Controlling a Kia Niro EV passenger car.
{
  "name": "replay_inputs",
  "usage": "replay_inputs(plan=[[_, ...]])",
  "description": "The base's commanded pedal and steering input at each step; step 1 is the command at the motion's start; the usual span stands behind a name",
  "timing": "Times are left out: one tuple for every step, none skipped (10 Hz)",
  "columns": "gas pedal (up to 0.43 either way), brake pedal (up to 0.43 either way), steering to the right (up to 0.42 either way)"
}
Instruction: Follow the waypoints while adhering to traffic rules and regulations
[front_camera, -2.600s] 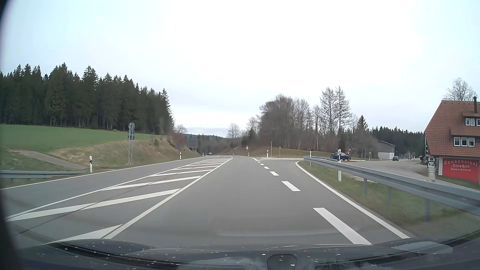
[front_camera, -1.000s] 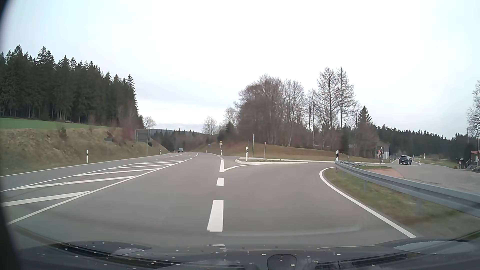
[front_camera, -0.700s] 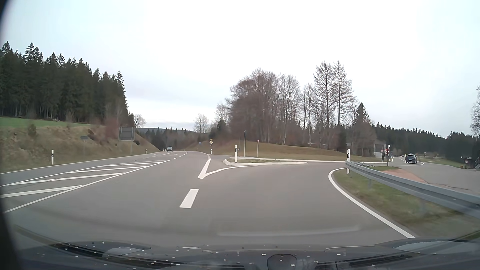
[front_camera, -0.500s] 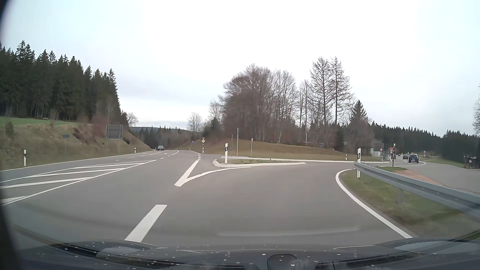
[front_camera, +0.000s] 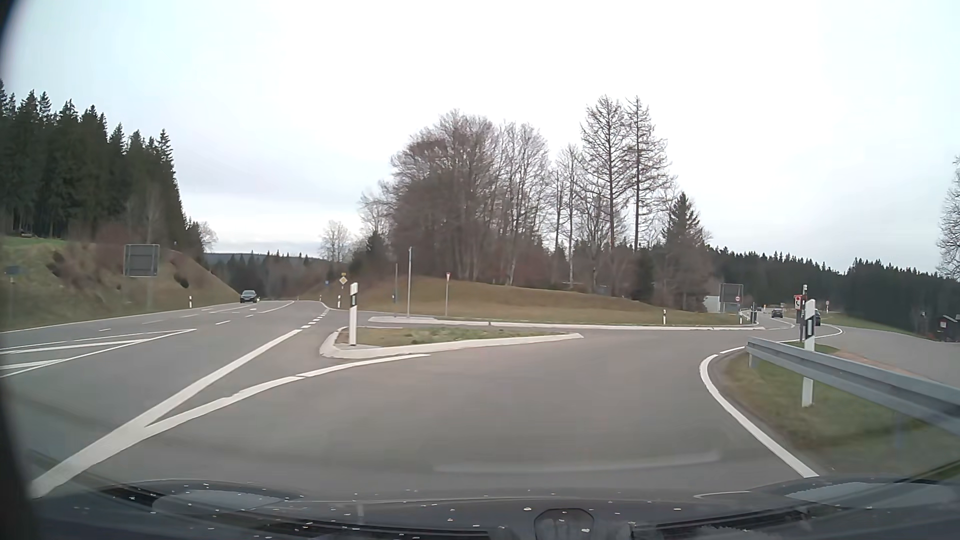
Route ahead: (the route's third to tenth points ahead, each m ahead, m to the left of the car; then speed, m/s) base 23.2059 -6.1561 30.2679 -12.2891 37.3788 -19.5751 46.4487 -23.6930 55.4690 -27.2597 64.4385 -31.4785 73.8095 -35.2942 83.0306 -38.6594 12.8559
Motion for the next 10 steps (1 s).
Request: replay_inputs(plan=[[0.0,0.11,0.11],[0.0,0.091,0.117],[0.0,0.043,0.122],[0.0,0.018,0.125],[0.0,0.0,0.126],[0.0,0.0,0.127],[0.0,0.0,0.127],[0.0,0.0,0.128],[0.0,0.0,0.127],[0.0,0.0,0.127]])
